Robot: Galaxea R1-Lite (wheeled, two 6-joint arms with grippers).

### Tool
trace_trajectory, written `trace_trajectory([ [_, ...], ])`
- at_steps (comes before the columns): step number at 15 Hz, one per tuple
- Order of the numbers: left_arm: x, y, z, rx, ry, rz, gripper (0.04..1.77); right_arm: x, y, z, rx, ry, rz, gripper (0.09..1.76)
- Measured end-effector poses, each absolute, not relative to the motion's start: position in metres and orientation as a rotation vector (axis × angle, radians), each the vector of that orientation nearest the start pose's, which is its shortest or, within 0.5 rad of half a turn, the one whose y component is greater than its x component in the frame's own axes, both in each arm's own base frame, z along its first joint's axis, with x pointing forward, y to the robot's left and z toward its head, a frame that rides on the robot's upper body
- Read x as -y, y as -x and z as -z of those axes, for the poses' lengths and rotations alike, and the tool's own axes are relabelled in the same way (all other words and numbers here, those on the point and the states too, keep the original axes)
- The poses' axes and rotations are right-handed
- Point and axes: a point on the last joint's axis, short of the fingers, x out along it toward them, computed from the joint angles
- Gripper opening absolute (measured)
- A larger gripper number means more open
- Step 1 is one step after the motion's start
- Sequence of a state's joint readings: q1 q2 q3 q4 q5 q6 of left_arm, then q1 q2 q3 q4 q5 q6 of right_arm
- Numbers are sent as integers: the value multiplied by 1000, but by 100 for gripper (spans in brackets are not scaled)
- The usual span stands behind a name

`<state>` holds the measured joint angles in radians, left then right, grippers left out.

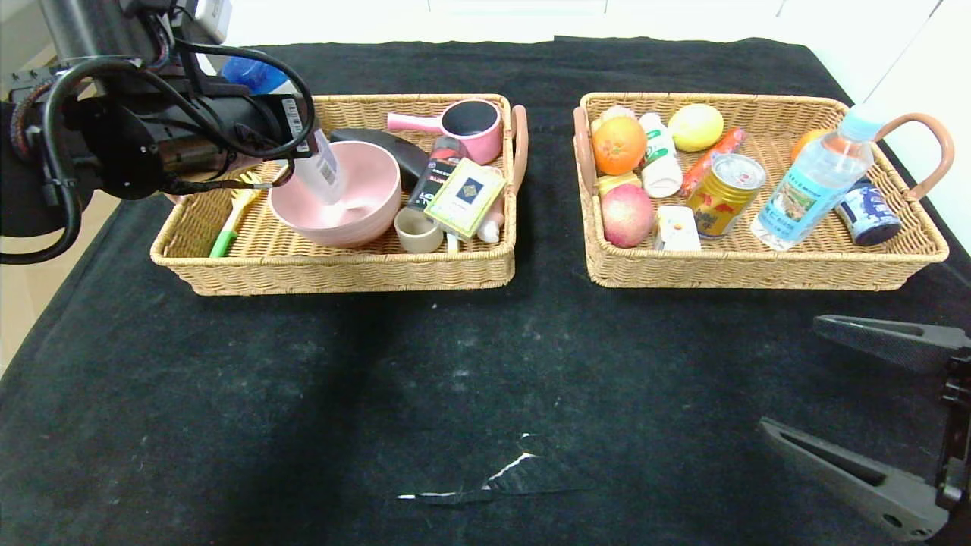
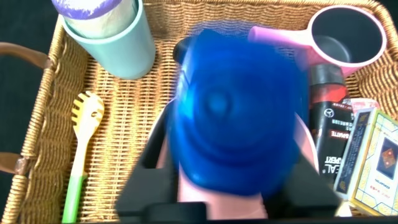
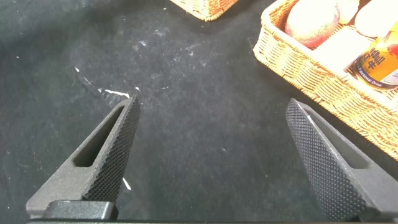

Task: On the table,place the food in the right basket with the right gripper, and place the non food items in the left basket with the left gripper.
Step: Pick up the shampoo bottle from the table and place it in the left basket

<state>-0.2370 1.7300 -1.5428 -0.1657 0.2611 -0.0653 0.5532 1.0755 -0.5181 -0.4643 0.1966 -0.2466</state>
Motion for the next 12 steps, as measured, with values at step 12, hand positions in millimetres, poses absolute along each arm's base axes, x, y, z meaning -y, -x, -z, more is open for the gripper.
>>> trace_trajectory([
  [12,73,-311,-330,-54,50,-22,151,-81,-123,-225,-5,254,-760,171],
])
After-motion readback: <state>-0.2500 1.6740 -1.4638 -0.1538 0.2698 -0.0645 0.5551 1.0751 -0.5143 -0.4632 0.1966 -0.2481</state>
